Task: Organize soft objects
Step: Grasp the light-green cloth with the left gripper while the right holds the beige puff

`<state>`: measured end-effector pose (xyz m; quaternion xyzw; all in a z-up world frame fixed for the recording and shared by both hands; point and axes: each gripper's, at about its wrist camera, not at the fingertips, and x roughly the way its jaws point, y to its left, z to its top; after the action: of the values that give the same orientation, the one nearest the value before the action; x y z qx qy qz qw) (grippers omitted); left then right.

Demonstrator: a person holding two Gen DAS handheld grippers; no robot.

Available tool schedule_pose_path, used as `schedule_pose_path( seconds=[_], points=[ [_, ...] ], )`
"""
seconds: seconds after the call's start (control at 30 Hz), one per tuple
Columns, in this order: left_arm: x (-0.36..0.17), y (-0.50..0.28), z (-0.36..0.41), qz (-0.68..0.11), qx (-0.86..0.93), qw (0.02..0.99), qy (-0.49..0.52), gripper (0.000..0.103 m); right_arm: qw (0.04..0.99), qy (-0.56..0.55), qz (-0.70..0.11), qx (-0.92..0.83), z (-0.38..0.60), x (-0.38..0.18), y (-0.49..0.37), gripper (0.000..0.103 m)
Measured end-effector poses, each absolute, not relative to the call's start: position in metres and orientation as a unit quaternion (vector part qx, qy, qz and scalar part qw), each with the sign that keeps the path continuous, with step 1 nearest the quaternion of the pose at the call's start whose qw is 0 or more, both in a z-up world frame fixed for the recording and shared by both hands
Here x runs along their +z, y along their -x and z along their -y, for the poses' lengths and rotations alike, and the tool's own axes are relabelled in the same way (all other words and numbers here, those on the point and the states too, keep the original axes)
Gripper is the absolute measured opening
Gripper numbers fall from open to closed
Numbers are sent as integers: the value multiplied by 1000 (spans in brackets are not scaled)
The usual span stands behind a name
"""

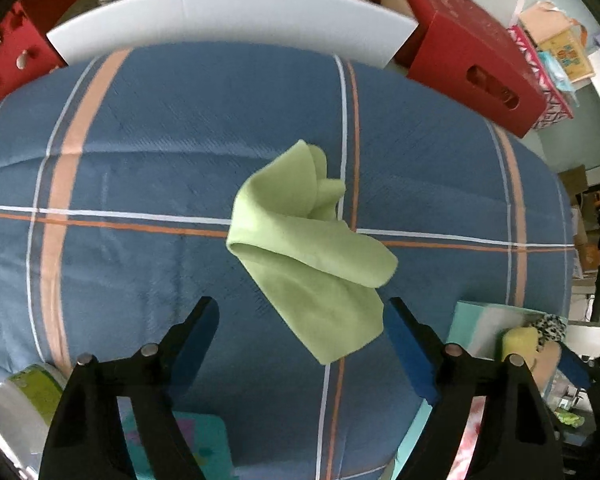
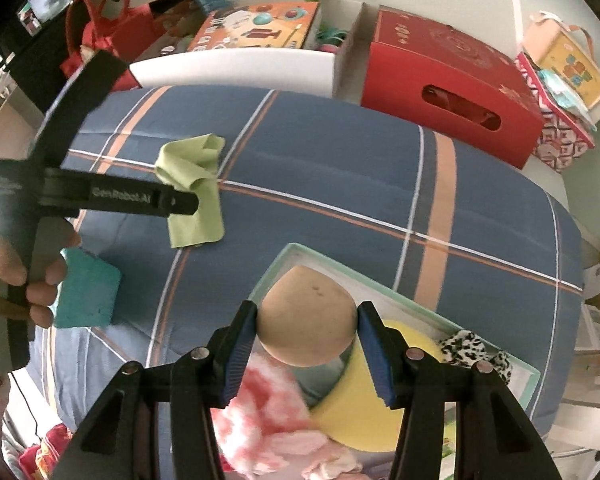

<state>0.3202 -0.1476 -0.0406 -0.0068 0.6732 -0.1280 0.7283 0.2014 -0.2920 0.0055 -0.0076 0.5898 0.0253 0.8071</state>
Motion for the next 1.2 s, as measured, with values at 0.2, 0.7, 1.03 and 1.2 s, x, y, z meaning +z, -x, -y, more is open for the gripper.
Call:
schedule_pose_path(
  seconds=[0.2,0.7,1.03,1.2],
  points=[
    [-59,-322,157,-681,-112,723,-7,83,806,-3,-591,21,304,-4,-205,54],
    [-59,-300,185,-658,-129,741,-44,18,805,-6,-593,24,303,-4,-201,54],
    [-24,-269,166,-635,-145,759,-9,9,808,-2,-589,19,297,13,-179,54],
    [12,-253,155,-611,-158,776,-11,9,811,0,-584,14,292,31,-160,54]
  ],
)
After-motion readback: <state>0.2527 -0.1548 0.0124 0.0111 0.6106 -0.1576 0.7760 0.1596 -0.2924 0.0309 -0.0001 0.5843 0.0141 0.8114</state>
